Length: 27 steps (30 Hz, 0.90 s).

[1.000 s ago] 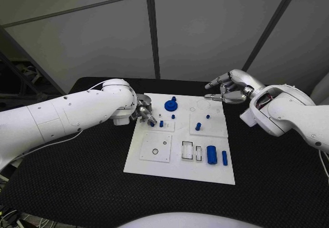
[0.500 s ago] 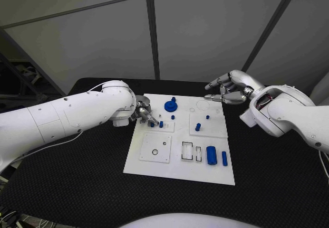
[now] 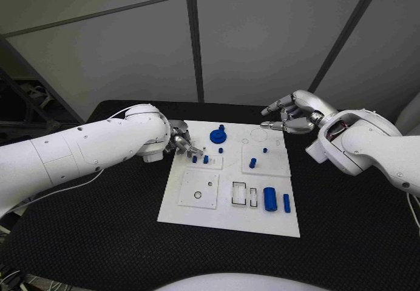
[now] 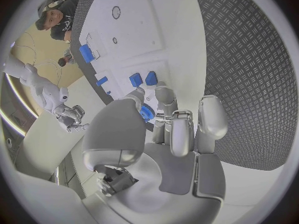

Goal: Assemble the parts on the task board

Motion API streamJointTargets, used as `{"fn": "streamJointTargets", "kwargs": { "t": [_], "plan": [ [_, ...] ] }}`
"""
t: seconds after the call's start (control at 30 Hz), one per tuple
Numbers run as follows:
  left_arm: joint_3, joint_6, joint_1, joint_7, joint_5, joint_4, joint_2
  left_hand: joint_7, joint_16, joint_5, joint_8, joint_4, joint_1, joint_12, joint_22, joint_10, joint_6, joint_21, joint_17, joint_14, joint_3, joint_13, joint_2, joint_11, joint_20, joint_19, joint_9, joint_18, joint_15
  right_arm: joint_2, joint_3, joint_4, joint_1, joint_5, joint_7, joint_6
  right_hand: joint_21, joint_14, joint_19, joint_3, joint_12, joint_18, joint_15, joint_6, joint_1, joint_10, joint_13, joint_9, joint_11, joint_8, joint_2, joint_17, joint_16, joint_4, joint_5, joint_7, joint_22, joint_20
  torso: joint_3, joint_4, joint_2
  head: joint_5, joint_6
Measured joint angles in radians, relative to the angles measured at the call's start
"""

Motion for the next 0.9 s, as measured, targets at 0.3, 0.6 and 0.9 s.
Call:
{"fn": "streamJointTargets", "kwargs": {
  "t": [0.3,0.6,0.9],
  "plan": [
    [0.018,-0.067,0.0,0.023,0.021,0.015,-0.018,0.014,-0.072,0.0,-0.024,0.003,0.021,-0.223,-0.092,0.001,-0.023,-0.084,0.0,0.003,-0.023,-0.098,-0.002,0.006,0.007,-0.063,-0.006,0.0,0.01,-0.002,0.0,0.0,0.0,0.0,0.0,0.0,0.0,0.0,0.0,0.0,0.0,0.0,0.0,0.0,0.0,0.0,0.0,0.0,0.0,0.0,0.0,0.0,0.0,0.0,0.0,0.0,0.0,0.0,0.0,0.0,0.0,0.0,0.002],
    [0.042,-0.2,0.004,0.126,0.115,0.023,-0.03,0.082,-0.454,0.0,-0.025,-0.027,0.185,-0.43,-0.429,-0.148,-0.162,-0.449,-0.266,-0.107,-0.007,-0.253,-0.002,0.07,0.058,-0.317,-0.15,0.086,0.072,-0.003,0.0,-0.002,0.0,0.0,0.0,-0.001,0.0,0.0,0.0,0.0,0.0,0.0,0.0,0.0,0.0,0.0,0.0,0.0,0.0,0.0,0.0,0.0,0.0,0.0,0.0,0.0,0.0,0.0,0.0005,0.0,0.0,-0.003,0.008],
    [-0.006,-0.328,0.006,0.372,0.15,0.018,0.032,0.119,-0.84,0.043,-0.028,-0.159,0.42,-0.505,-0.521,-0.3,-0.188,-0.62,-0.589,-0.347,0.125,-0.554,-0.041,0.128,0.109,-0.427,-0.399,0.086,0.132,0.001,0.0,-0.005,0.0,0.0,0.0,-0.001,-0.004,0.0,0.0,0.0,0.0,0.0,0.0,0.0,0.0,0.0,0.0,0.0,0.0,-0.004,0.0,-0.001,0.0,0.0,0.0,0.0,0.0,0.0,0.0001,-0.0012,0.001,-0.012,0.017]
  ]
}}
